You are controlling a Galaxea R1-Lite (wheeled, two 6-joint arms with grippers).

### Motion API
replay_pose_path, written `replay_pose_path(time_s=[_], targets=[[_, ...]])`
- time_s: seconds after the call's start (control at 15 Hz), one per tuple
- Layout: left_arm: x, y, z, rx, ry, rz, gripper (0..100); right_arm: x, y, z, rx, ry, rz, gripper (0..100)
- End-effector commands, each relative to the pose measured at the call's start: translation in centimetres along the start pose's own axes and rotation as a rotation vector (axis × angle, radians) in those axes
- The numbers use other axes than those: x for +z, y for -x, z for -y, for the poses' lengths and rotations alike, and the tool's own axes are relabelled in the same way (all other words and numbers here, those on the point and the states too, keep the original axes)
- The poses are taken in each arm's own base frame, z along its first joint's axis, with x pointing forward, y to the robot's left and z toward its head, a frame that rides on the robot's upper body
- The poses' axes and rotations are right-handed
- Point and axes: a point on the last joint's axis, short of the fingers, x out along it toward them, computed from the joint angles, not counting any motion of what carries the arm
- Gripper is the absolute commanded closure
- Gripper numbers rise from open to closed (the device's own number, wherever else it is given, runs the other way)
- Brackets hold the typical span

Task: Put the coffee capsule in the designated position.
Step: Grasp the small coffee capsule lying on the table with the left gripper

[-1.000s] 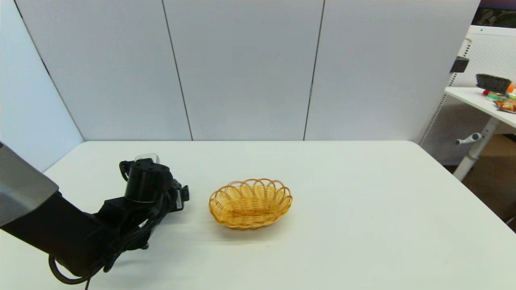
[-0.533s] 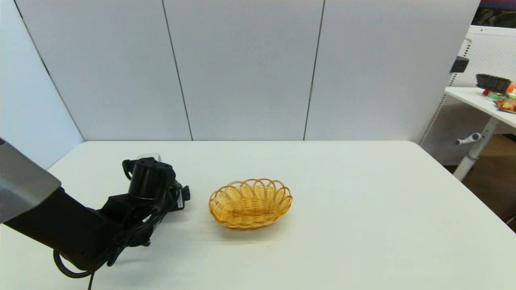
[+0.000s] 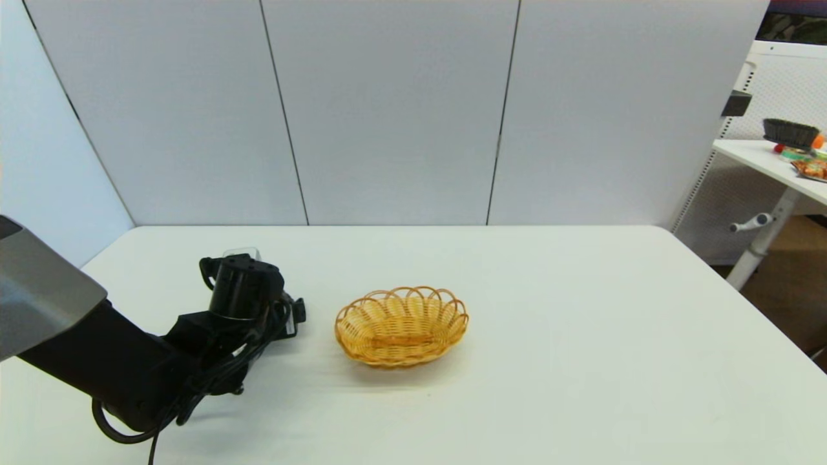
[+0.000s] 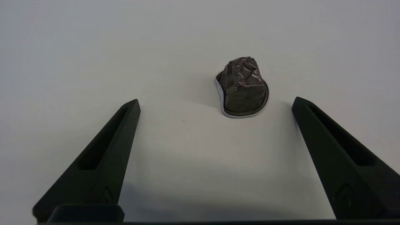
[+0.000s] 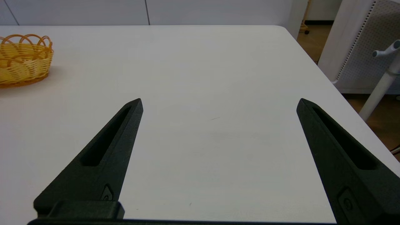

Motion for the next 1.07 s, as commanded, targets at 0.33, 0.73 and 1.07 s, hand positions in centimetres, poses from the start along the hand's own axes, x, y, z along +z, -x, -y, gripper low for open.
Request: replay_pose_path(time_s=[0.33, 0.73, 1.07], targets=[[0.8, -0.6, -0.4, 0.018, 0.025, 0.023, 0, -0.5, -0.1, 0.0, 0.001, 0.0, -0.017, 0], [0.9, -1.1, -0.6, 0.031, 0.035, 0.024, 0, -0.5, -0.1, 0.0, 0.001, 0.0, -0.017, 0], [0.8, -1.4, -0.4, 0.032, 0.035, 0.021, 0, -0.5, -0.1, 0.0, 0.001, 0.0, -0.017, 0]])
